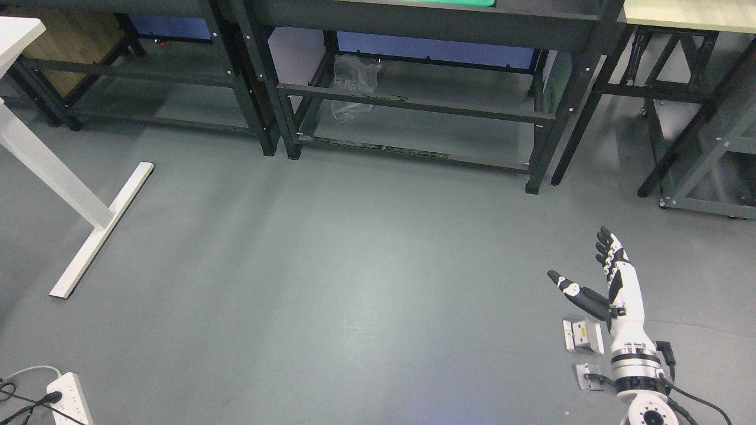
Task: Pick pink block from left shelf to tray
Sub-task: 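Drive toward the black shelf holding the green tray, right hand raised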
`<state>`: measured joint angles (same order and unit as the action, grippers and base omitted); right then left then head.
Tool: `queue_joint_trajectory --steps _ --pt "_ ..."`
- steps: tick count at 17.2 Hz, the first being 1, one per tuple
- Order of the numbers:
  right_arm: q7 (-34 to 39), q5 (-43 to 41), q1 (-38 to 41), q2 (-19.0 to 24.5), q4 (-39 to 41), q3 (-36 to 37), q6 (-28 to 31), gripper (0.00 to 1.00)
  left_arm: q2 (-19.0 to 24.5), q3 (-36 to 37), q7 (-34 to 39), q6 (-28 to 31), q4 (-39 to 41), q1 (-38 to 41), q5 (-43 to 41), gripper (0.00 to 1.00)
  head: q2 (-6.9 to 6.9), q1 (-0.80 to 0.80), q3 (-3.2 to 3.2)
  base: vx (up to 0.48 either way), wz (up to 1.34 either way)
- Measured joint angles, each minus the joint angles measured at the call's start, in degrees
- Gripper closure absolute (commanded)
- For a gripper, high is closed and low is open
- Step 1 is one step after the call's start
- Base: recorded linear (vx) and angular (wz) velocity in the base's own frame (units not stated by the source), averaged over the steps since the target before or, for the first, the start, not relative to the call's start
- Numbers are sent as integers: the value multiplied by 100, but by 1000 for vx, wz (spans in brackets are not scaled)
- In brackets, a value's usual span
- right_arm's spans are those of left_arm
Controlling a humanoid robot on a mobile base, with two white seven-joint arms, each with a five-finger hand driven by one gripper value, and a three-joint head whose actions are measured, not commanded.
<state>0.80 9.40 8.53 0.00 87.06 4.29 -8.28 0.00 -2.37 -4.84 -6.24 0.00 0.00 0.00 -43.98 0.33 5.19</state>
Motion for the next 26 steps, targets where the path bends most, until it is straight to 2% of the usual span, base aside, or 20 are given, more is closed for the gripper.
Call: queue_joint_trajectory --steps 10,13,15,17,22,26 --pt "-5 -108 94 0 122 40 -69 0 0 0 0 1 0 0 0 0 0 0 0 20 -2" --pt "-292 -49 62 -2 162 46 -158 3 0 0 0 1 0 1 0 0 0 0 0 124 -34" --pt "-636 285 -6 -82 186 29 -222 9 0 0 0 1 0 0 0 0 0 0 0 179 -52" --pt "-947 610 -102 -165 204 -40 -184 9 0 0 0 1 0 0 0 0 0 0 0 214 -68" --pt "-1441 1345 -276 -290 250 -324 543 3 0 0 0 1 0 -1 0 0 0 0 0 241 10" --pt "-1557 2044 -341 -341 415 -546 744 0 0 0 0 1 0 0 0 0 0 0 0 279 385"
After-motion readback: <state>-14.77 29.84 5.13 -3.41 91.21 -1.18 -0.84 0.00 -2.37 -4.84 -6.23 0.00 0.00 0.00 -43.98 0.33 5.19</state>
